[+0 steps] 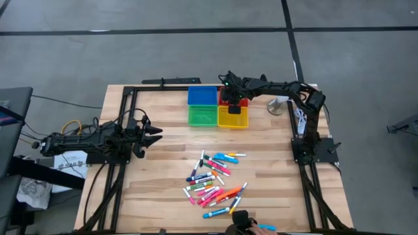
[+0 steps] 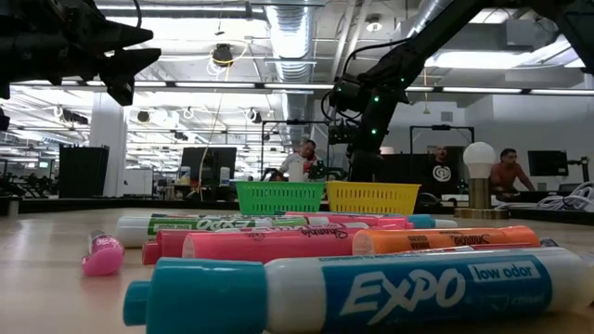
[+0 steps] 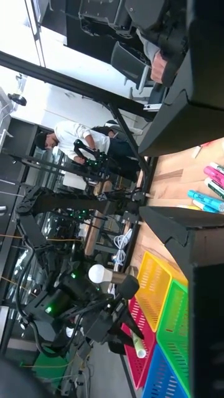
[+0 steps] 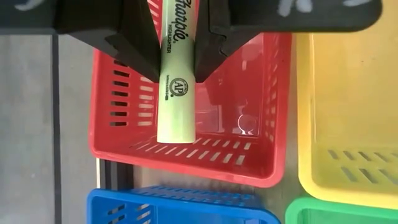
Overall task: Pick & Place Markers
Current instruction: Put the light green marker in the red bin, then put the orange marker in the red bin
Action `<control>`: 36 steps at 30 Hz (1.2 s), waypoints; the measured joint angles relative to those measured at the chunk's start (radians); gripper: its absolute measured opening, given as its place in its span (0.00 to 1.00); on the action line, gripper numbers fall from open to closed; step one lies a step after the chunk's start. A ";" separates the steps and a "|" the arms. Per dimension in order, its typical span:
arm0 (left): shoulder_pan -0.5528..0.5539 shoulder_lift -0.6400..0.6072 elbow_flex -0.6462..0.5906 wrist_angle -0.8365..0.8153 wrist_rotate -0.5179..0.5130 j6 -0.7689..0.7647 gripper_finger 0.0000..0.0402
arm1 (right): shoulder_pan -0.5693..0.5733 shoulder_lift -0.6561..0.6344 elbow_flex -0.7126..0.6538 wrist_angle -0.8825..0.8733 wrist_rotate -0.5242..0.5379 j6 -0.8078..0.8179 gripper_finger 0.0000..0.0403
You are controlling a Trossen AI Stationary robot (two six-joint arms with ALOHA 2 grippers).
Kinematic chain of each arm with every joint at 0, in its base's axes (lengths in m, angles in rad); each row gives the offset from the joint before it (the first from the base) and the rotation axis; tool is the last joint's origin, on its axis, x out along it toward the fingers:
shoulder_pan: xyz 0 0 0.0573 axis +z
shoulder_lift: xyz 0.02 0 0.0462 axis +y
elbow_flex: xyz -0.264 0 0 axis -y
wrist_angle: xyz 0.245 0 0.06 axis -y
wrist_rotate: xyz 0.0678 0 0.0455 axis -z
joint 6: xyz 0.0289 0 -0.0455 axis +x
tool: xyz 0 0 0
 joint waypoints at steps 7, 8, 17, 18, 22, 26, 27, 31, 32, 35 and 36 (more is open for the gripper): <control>0.000 0.000 0.000 0.000 0.000 0.000 0.35 | 0.000 0.000 0.000 0.001 0.001 0.000 0.20; 0.000 0.000 0.000 0.000 0.000 0.000 0.35 | 0.000 0.000 0.000 0.001 0.001 0.000 0.21; 0.000 0.000 0.000 0.001 0.000 0.000 0.35 | 0.000 -0.001 0.000 0.001 0.004 0.000 0.22; 0.000 0.000 0.000 0.001 0.000 0.000 0.35 | 0.000 -0.001 0.000 0.000 0.004 0.000 0.23; 0.000 0.000 0.000 0.001 0.000 0.000 0.35 | 0.003 -0.001 0.000 0.000 0.008 0.000 0.33; 0.000 0.000 0.000 0.005 0.000 0.000 0.35 | 0.017 -0.001 0.000 0.020 0.088 -0.018 0.44; 0.000 0.000 0.000 0.006 0.000 0.000 0.35 | 0.021 -0.001 0.000 0.028 0.110 -0.034 0.46; 0.000 0.000 0.000 0.007 0.000 0.000 0.35 | 0.039 -0.001 0.005 0.084 0.205 -0.078 0.50; 0.000 0.000 0.000 0.007 0.000 0.000 0.35 | 0.046 -0.001 0.013 0.084 0.230 -0.080 0.51; 0.000 0.000 0.000 0.007 0.000 0.000 0.35 | 0.075 -0.002 0.052 0.067 0.291 -0.086 0.51; 0.000 0.000 0.000 0.007 0.000 0.000 0.35 | 0.087 -0.002 0.070 0.040 0.298 -0.092 0.51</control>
